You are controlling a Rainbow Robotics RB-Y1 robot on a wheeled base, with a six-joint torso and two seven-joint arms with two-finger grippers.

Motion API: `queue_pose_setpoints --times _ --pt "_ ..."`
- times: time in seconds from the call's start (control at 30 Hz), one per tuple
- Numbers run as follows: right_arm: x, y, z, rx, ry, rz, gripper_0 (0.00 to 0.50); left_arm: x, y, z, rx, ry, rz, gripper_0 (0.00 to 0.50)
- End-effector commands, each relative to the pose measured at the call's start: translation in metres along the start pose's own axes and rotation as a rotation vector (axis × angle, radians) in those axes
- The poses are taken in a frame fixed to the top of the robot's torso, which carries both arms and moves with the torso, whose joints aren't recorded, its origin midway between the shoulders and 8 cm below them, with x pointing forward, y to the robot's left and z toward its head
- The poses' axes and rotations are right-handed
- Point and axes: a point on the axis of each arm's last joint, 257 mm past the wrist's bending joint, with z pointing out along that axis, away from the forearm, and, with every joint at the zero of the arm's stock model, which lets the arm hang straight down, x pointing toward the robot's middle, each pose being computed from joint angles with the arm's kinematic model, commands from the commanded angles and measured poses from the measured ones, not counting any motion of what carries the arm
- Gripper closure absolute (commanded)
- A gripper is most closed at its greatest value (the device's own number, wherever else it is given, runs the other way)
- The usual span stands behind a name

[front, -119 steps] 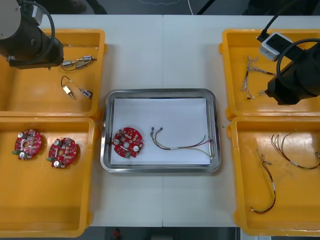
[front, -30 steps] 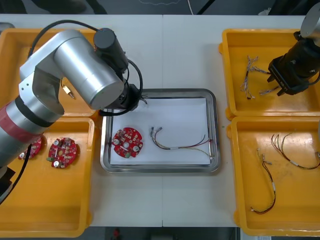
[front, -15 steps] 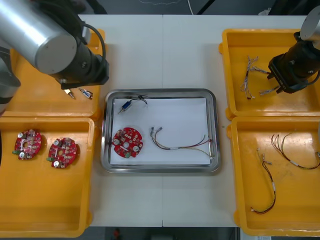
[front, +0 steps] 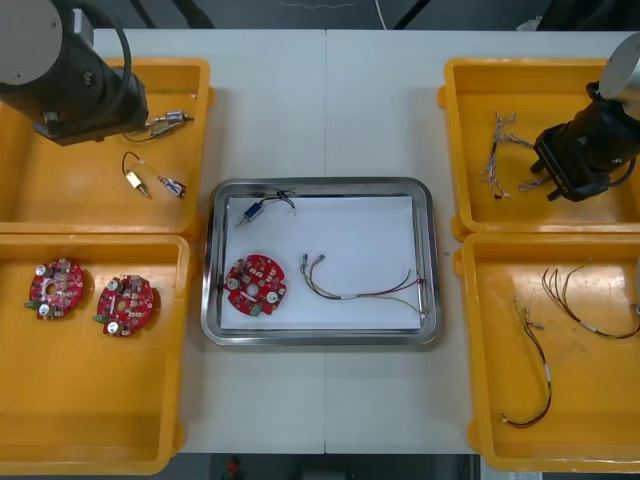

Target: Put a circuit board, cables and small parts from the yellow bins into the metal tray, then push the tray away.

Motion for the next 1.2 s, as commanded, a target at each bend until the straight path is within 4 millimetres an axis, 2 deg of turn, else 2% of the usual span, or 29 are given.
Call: queue_pose_setpoints --times 0.03,0.1,0.2,0.23,0.33,0.5,0.6,0.7,0.87,1.0,1.13,1.2 --pt "0.004 -0.006 0.008 0.011 -0.003 0.029 0.000 -0.045 0.012 -0.021 -0.019 -0.053 -0.045 0.000" --pt "0.006 -0.008 0.010 0.015 -0.002 0.027 0.000 -0.052 0.012 -0.019 -0.015 -0.056 -0.061 0.000" --pt "0.005 -0.010 0.011 0.019 -0.004 0.025 0.378 -0.063 0.013 -0.013 0.002 -0.068 -0.097 0.000" --pt "0.004 -0.011 0.011 0.022 -0.005 0.025 0.445 -0.067 0.014 -0.011 0.004 -0.070 -0.107 0.000" --pt "0.005 -0.011 0.012 0.023 -0.003 0.022 0.500 -0.076 0.015 -0.008 0.013 -0.078 -0.139 0.000" --pt "0.002 -0.012 0.009 0.028 -0.009 0.014 0.500 -0.089 0.013 -0.001 0.032 -0.085 -0.196 0.000" --pt "-0.003 -0.008 -0.003 0.027 -0.020 -0.004 0.500 -0.094 0.012 0.004 0.040 -0.084 -0.232 0.000" --pt "-0.007 -0.002 -0.026 0.029 -0.027 -0.035 0.500 -0.103 0.011 0.011 0.054 -0.092 -0.272 0.000" --pt "-0.008 0.010 -0.078 0.004 -0.024 -0.073 0.500 -0.114 0.016 0.033 0.032 -0.138 -0.292 0.000" --pt "-0.004 0.009 -0.107 0.006 -0.013 -0.133 0.500 -0.116 0.022 0.050 0.010 -0.151 -0.303 0.000" --pt "-0.006 -0.002 -0.138 0.039 -0.047 -0.242 0.500 -0.115 0.023 0.064 0.010 -0.153 -0.327 0.000" --pt "-0.011 0.004 -0.150 0.009 -0.091 -0.292 0.500 -0.113 0.026 0.069 -0.002 -0.150 -0.338 0.000"
